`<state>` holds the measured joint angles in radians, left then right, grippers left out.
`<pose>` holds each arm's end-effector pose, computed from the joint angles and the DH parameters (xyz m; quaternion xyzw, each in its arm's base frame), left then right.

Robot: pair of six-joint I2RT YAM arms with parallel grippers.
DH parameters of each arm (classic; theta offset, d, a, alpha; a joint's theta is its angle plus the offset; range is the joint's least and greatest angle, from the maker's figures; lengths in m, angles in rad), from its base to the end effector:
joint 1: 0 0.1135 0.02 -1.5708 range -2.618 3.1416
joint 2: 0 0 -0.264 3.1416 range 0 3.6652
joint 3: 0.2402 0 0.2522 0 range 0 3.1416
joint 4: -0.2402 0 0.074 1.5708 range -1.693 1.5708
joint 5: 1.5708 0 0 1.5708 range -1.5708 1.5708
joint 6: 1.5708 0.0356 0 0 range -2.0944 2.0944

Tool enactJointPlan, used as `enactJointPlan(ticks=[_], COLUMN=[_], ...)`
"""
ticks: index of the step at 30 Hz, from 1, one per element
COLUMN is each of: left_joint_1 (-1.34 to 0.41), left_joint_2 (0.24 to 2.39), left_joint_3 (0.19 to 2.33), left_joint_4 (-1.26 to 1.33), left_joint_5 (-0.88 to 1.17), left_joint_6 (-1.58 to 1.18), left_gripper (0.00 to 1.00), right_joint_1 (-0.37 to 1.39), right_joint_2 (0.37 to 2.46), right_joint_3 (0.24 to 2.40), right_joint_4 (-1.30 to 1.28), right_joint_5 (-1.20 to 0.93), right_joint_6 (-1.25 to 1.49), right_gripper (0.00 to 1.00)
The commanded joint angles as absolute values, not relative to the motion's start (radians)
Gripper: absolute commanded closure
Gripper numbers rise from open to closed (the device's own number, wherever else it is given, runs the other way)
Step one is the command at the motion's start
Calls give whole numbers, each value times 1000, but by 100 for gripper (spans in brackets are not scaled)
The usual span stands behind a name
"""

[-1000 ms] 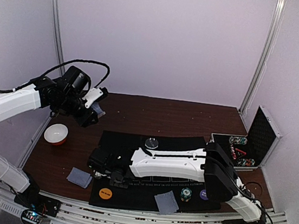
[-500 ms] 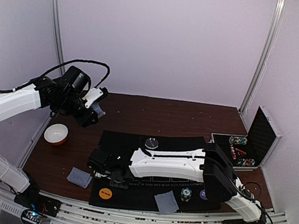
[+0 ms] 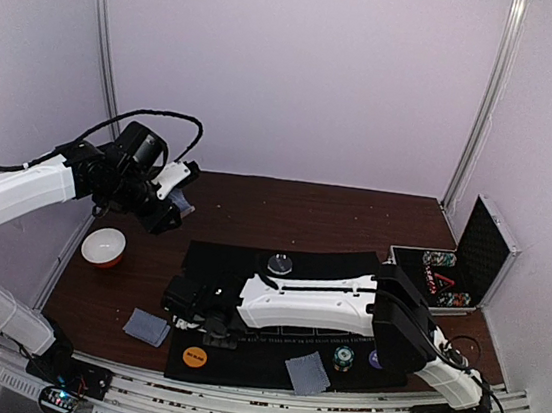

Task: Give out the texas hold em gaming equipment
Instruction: Flop the poker card in the community card area.

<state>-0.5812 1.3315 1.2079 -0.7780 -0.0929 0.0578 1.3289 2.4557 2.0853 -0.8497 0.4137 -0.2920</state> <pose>0.2323 -0.1487 0.3135 0.2819 0.9006 -0.0425 0.3282 0.1363 0.4927 0.1479 -0.6736 0.6901 -0.0911 0.2485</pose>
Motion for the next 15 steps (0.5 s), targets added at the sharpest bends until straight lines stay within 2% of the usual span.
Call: enactJointPlan(ticks=[1,5,10,15], left_joint_1=[-571,-572,-571,-571], left_joint_2=[1311,1312,1312,1307], left_joint_3=[1203,1204,1203,1200], left_joint_4=[-724,-724,-724,-724], left_joint_5=[-83,-81,-77,-77], left_joint_6=[67,68,69,68], left_gripper=[55,55,55,55], right_joint_1=[1338,1341,1342,1328], right_joint_2=[2442,2419,2353,2210], right_joint_3=[2087,2083,2070,1953], right_joint_4=[-860,-850,-835,-729], right_joint_5=[363,349,290,239], right_joint_6=[-300,-302,-310,-299], right_gripper=[73,67,54,48])
